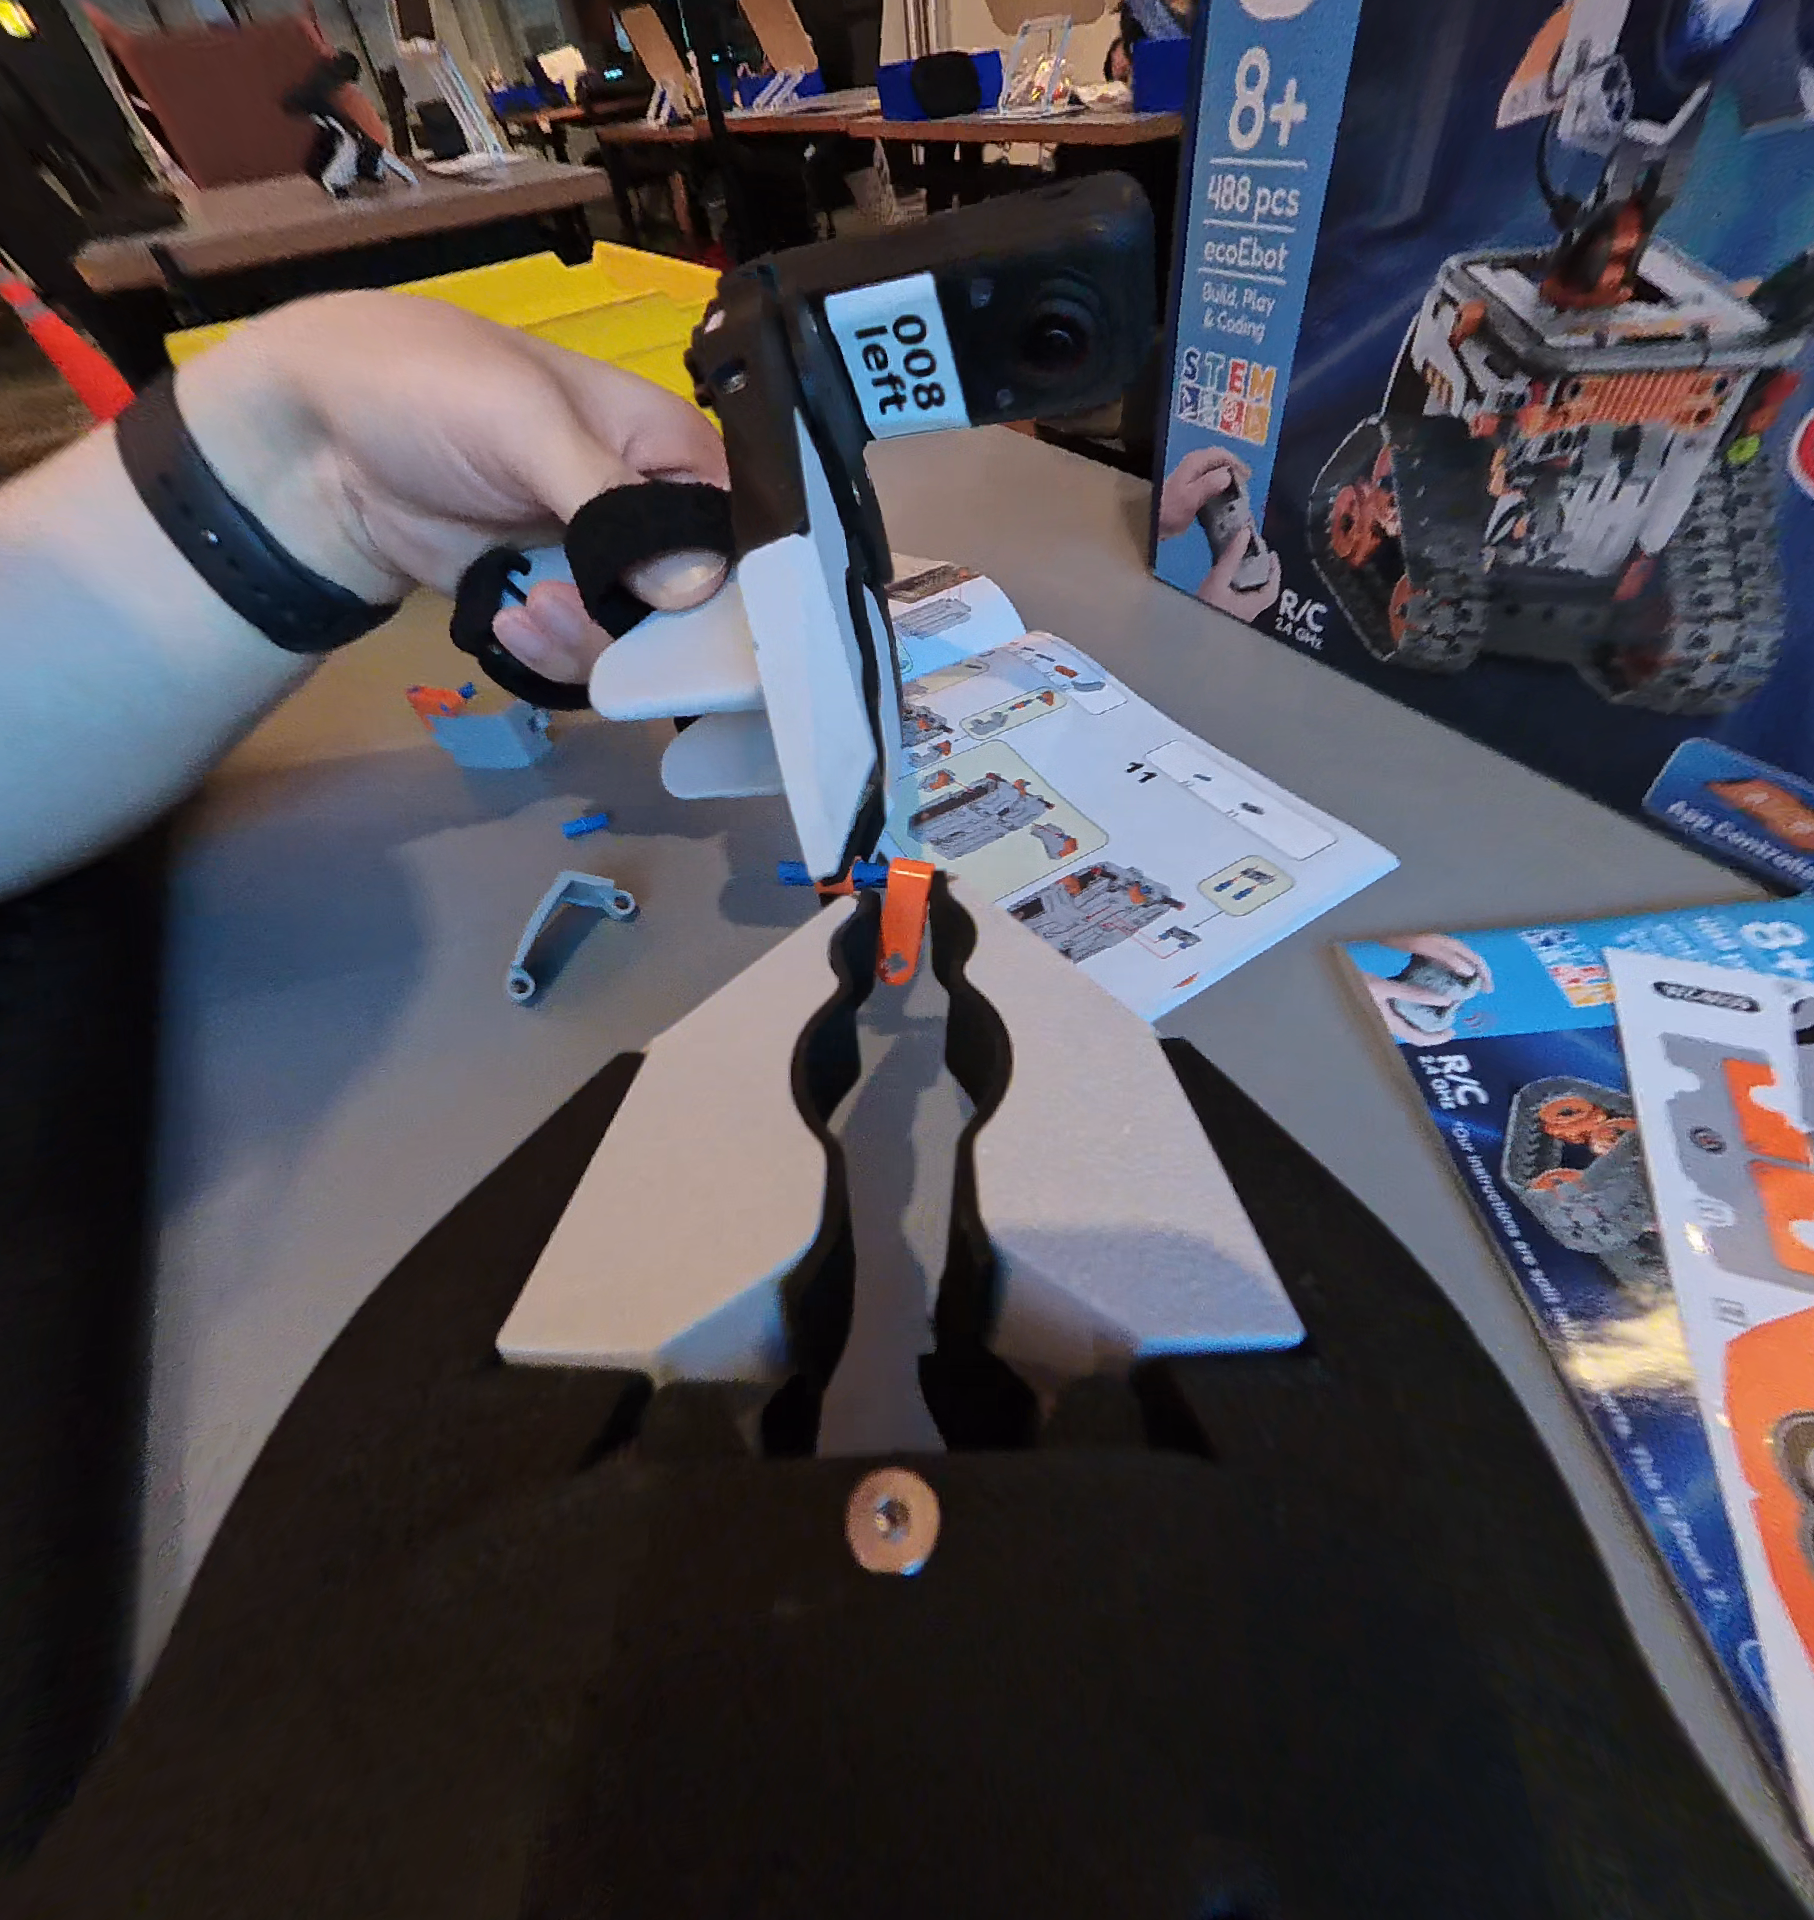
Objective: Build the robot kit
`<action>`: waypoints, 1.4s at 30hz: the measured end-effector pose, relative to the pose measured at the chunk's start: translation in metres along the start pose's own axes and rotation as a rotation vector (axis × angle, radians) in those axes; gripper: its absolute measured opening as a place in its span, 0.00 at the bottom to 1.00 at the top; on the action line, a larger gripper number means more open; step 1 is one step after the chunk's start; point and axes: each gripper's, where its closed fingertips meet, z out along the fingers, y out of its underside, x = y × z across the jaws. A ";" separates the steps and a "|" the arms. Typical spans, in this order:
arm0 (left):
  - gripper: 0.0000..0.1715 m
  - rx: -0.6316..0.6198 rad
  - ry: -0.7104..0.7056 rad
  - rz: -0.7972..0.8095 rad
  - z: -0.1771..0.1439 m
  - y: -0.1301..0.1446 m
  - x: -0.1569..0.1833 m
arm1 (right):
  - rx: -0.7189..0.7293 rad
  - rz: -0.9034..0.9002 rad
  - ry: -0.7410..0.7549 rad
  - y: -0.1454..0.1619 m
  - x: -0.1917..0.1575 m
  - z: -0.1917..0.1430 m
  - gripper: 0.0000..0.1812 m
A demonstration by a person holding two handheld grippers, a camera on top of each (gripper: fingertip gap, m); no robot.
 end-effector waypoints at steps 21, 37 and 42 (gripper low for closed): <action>0.03 -0.018 -0.021 0.007 0.005 0.002 -0.004 | 0.020 -0.041 -0.051 -0.002 -0.008 -0.003 0.11; 0.03 -0.006 -0.021 0.012 0.002 0.001 -0.002 | 0.018 -0.073 -0.073 -0.004 -0.015 -0.003 0.20; 0.03 -0.005 -0.019 0.012 0.002 0.001 -0.002 | 0.015 -0.064 -0.086 -0.004 -0.016 -0.003 0.21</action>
